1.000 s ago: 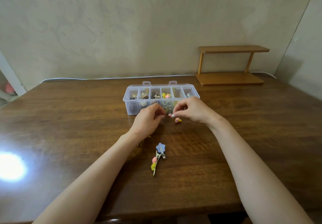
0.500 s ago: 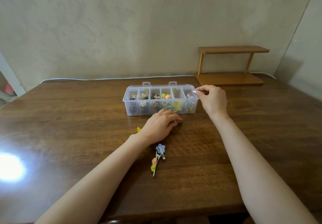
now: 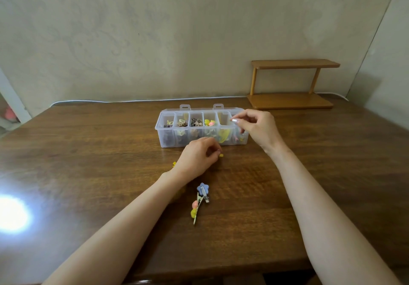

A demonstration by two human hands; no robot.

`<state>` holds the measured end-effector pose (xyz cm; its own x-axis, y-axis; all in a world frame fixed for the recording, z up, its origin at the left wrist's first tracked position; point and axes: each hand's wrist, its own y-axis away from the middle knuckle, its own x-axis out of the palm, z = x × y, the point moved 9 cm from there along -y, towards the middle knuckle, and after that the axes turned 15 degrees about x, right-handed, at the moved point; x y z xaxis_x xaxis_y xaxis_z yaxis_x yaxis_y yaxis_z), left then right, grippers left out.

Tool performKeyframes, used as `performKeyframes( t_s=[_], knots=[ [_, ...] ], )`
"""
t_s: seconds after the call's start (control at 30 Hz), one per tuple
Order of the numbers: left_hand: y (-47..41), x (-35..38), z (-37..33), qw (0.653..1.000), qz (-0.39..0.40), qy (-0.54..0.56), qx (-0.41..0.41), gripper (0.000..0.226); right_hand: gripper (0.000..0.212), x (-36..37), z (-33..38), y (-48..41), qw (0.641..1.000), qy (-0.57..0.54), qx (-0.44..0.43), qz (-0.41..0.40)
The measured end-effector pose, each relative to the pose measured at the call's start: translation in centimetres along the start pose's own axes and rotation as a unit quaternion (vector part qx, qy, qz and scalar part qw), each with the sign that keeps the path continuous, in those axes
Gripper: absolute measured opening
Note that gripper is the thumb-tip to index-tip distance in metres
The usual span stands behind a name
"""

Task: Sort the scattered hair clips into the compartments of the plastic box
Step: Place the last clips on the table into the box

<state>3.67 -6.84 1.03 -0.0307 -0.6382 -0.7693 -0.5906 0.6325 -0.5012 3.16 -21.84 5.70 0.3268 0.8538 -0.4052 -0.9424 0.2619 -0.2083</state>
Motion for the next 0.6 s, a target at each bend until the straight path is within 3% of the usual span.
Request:
performKeyframes(
  t_s=[0.07,0.17,0.23,0.43,0.6],
  knots=[
    [0.3,-0.5,1.0,0.988,-0.049,0.126,-0.074,0.008,0.007,1.9,-0.2,0.2,0.996,0.037,0.013,0.083],
    [0.9,-0.8,1.7,0.913,-0.129,0.358,-0.146,0.009,0.013,3.9,-0.7,0.7,0.984,0.070,0.031,0.163],
    [1.2,-1.0,1.9,0.880,-0.153,0.419,-0.164,0.009,0.013,4.4,-0.5,0.9,0.982,0.054,0.028,0.180],
    [1.1,-1.4,1.3,0.876,-0.163,0.429,-0.148,0.015,0.002,3.9,0.0,0.9,0.986,0.023,0.016,0.164],
    [1.2,-2.3,1.9,0.927,-0.140,0.312,-0.153,0.005,0.003,2.6,-0.1,0.4,0.992,0.006,0.020,0.128]
  ],
)
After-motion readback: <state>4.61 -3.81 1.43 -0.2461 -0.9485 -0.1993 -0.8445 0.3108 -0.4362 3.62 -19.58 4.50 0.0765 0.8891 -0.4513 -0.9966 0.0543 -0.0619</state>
